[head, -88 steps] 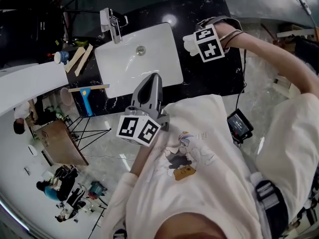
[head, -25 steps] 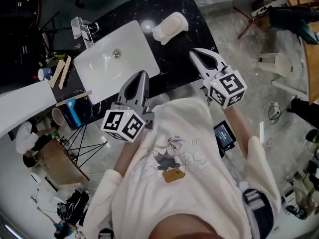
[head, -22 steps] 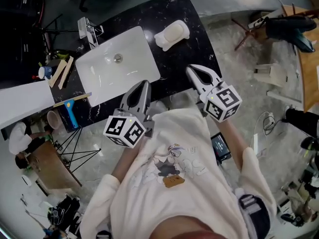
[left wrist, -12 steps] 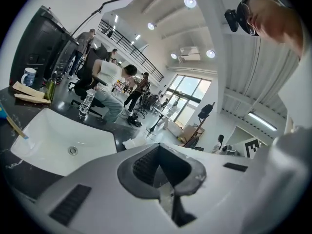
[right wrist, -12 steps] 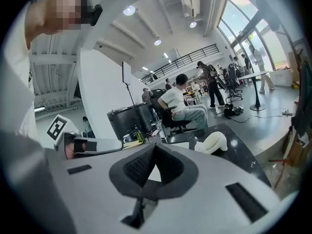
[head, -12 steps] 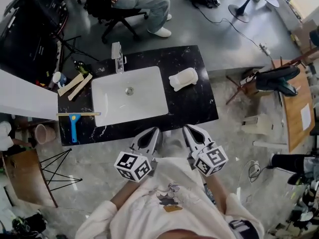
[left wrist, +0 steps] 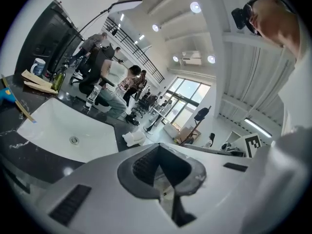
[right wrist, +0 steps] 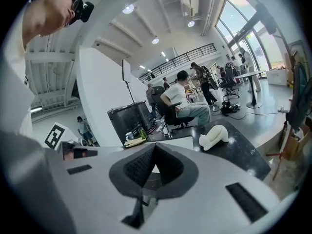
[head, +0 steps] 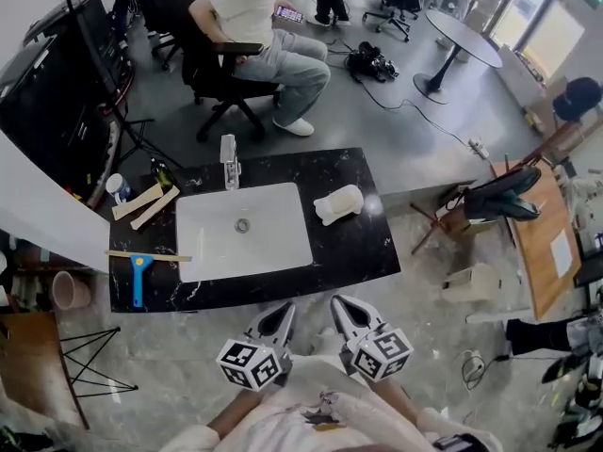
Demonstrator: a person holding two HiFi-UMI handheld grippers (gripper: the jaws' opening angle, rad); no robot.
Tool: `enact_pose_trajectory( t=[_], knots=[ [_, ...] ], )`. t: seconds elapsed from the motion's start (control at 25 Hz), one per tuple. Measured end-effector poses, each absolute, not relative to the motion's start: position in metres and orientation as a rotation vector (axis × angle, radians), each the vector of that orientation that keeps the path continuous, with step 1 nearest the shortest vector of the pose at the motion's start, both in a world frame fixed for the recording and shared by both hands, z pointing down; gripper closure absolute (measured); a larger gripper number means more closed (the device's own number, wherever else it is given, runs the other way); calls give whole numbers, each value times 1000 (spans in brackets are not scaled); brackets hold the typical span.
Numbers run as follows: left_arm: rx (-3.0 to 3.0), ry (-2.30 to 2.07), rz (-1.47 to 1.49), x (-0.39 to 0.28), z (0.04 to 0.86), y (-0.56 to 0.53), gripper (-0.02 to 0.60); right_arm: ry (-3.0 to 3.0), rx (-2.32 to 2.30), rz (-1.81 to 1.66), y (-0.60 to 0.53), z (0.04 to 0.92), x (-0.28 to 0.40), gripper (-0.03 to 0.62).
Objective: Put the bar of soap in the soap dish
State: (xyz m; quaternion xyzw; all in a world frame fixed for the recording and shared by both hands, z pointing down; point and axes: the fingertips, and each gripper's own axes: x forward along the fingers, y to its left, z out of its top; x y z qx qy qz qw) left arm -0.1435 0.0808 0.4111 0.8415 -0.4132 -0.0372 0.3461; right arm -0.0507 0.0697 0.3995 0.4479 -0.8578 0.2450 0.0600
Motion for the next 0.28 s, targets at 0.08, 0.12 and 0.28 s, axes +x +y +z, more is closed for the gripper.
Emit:
enact_pose_trajectory(
  t=[0.08, 0.12, 0.28],
  knots=[
    [2200, -1050, -90, -129, 409, 84, 575, -2579, 1385, 730, 73, 398, -40, 589],
    [2207, -1033, -84, -120, 406, 87, 575, -2563, 1407, 725, 76, 398, -34, 589],
    [2235, -980, -117, -78, 380, 89, 575, -2517, 1460, 731, 81, 390, -2, 589]
  ],
)
